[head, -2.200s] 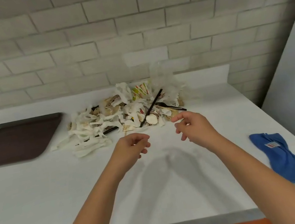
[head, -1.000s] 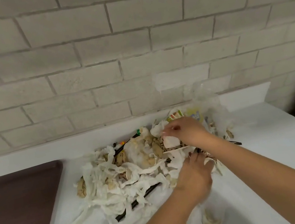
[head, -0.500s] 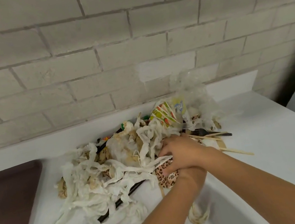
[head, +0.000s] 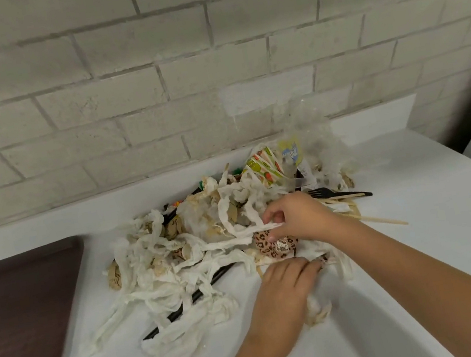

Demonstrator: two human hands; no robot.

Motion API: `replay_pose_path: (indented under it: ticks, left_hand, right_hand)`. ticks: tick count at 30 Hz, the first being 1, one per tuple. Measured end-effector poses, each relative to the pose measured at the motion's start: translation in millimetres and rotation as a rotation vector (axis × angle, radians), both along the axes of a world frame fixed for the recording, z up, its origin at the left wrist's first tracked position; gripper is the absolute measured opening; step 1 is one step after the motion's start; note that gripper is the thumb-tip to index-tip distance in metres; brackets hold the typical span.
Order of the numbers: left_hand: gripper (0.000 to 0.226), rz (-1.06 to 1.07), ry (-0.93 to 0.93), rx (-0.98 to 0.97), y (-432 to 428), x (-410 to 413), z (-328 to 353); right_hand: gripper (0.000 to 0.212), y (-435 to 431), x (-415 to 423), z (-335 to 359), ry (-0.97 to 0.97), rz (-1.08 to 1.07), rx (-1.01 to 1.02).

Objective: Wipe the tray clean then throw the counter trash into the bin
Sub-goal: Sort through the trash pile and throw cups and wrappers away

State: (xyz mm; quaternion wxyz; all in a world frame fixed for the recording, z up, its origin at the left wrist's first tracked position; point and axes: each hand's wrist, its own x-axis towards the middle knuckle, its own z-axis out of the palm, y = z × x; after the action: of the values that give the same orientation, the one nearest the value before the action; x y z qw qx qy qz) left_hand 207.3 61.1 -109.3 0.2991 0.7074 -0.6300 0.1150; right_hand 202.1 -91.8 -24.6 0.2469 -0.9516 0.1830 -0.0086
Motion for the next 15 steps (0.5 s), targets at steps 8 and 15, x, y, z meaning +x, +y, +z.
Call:
replay_pose_path:
  ticks: [8, 15]
  left_hand:
    - [0.031, 0.192, 0.524, -0.157, 58, -6, 3]
    - [0.028, 0.365, 0.850, -0.293, 63, -23, 37]
  right_hand:
    - [0.035, -2, -35, -2, -0.047, -0.176, 0.118]
    - [0.026, 2, -84, 4, -0.181, -0.295, 0.123]
